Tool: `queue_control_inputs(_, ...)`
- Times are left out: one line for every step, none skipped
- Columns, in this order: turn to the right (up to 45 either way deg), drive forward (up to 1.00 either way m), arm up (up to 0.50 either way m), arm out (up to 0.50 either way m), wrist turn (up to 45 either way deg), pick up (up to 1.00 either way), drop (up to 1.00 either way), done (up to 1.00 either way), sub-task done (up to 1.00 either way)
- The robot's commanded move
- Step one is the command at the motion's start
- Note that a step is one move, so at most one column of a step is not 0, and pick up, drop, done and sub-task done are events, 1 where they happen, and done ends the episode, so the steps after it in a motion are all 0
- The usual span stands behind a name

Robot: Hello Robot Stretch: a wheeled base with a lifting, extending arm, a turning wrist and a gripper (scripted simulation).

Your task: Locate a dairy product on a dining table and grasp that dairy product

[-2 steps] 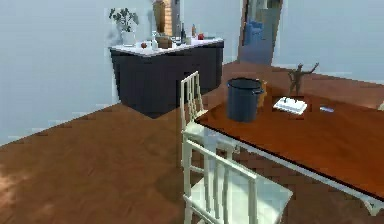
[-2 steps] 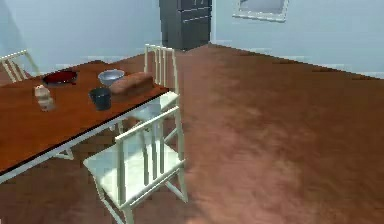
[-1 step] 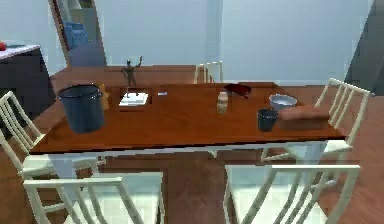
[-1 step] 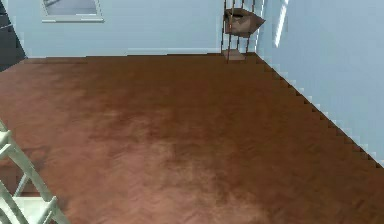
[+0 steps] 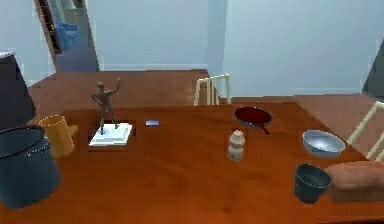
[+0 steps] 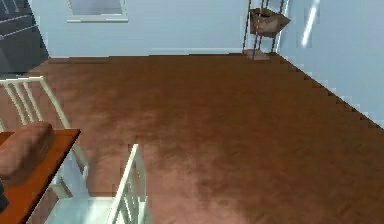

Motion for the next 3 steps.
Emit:
queue_control_inputs(-45.0, 0.0, 0.0, 0.0, 0.0, 0.0, 0.0, 0.0, 0.0)
queue_control_inputs(-27.0, 0.0, 0.0, 0.0, 0.0, 0.0, 0.0, 0.0, 0.0)
queue_control_inputs(0.0, 0.0, 0.5, 0.0, 0.0, 0.0, 0.0, 0.0, 0.0)
